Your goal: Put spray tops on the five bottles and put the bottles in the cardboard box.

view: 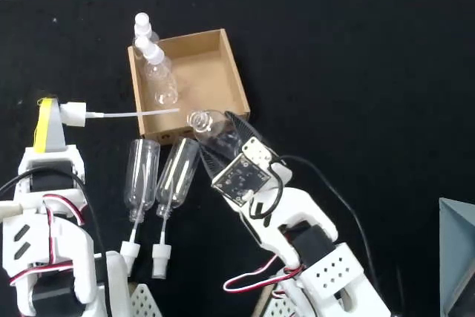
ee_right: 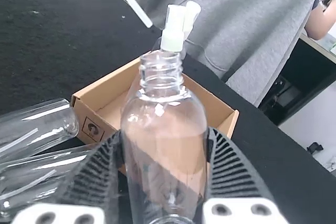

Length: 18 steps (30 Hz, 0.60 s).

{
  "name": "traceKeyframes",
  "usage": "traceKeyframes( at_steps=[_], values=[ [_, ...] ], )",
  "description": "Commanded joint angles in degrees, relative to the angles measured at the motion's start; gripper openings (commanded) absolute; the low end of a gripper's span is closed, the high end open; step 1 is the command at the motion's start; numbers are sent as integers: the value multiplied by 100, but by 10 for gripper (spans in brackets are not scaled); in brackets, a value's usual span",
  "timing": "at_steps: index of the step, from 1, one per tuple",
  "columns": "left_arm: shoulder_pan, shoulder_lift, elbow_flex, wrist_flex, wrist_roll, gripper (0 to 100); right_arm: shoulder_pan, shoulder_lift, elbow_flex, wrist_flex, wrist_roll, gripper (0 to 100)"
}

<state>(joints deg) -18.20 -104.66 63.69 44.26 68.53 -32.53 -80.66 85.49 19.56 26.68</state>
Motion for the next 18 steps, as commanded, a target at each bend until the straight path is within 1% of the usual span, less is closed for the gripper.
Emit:
traceKeyframes(
  at_steps=[1, 5, 9, 14, 18],
  values=[
    [-4, -9, -224, -88, 53, 29, -88, -171, -66, -211, 79, 92],
    [-4, -9, -180, -88, 53, 29, -88, -171, -66, -211, 97, 92],
    [-4, -9, -189, -88, 53, 29, -88, -171, -22, -211, 387, 92],
    [-4, -9, -224, -88, 53, 29, -88, -163, 171, -580, 396, 92],
    [-4, -9, -207, -88, 44, 29, -88, -163, 180, -598, 396, 92]
  ],
)
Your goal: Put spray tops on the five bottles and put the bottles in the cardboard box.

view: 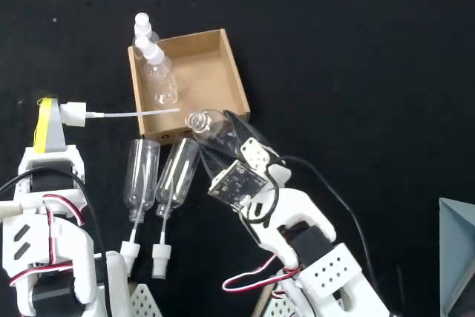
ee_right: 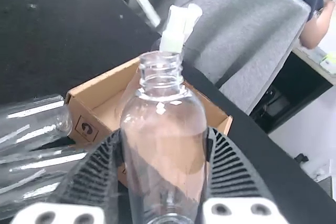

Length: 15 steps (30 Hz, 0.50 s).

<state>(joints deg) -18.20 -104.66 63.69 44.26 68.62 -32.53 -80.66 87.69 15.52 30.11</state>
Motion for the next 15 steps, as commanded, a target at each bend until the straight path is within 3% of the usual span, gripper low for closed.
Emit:
traceKeyframes(
  at_steps=[1, 7, 15],
  values=[
    [-4, -9, -198, -88, 26, 29, -88, -163, -40, -193, 53, 92],
    [409, -9, -171, -79, -176, 29, -123, -171, -13, -193, 369, 92],
    [453, -9, -242, 167, -220, 29, -202, -136, -4, -193, 387, 92]
  ],
)
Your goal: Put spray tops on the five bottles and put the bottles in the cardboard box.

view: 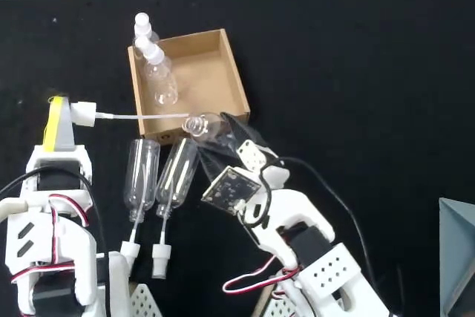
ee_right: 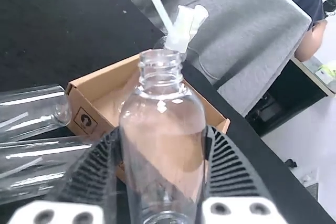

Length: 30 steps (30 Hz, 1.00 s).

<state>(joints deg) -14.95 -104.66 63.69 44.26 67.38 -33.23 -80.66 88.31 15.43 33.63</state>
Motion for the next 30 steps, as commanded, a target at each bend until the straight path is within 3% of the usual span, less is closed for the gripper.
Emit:
traceKeyframes(
  at_steps=[1, 25, 30],
  values=[
    [127, -9, -286, 273, -97, 29, -132, -145, -66, -185, 26, 92],
    [145, -9, 13, 431, -105, 29, -308, -127, -31, -141, 53, 92],
    [514, 0, 48, 466, -123, 29, -352, -171, 22, -141, 62, 92]
  ],
)
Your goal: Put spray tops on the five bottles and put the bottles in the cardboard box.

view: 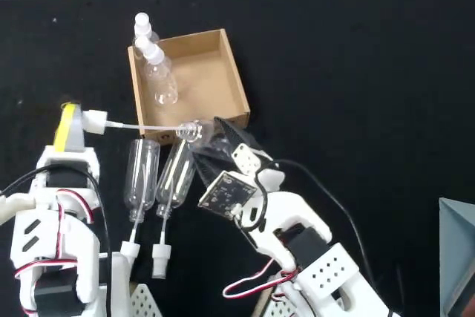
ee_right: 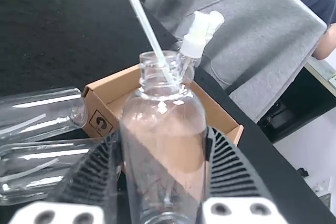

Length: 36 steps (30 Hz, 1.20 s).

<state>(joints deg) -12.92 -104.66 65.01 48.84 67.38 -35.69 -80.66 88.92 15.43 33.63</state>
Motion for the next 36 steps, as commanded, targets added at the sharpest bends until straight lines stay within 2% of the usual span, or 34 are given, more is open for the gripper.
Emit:
traceKeyframes(
  at_steps=[1, 10, 24, 29, 36],
  values=[
    [347, 0, -84, 18, -132, 29, -105, -171, -40, -141, 62, 92],
    [699, 9, 145, -9, -316, 29, -105, -171, -40, -141, 62, 92],
    [725, 9, 259, -26, -316, 29, -114, -171, -40, -141, 62, 92],
    [1086, 9, 338, -18, -545, 29, -114, -171, -40, -141, 62, 92],
    [1218, 9, 391, -26, -554, 29, -114, -171, -31, -141, 62, 92]
  ],
)
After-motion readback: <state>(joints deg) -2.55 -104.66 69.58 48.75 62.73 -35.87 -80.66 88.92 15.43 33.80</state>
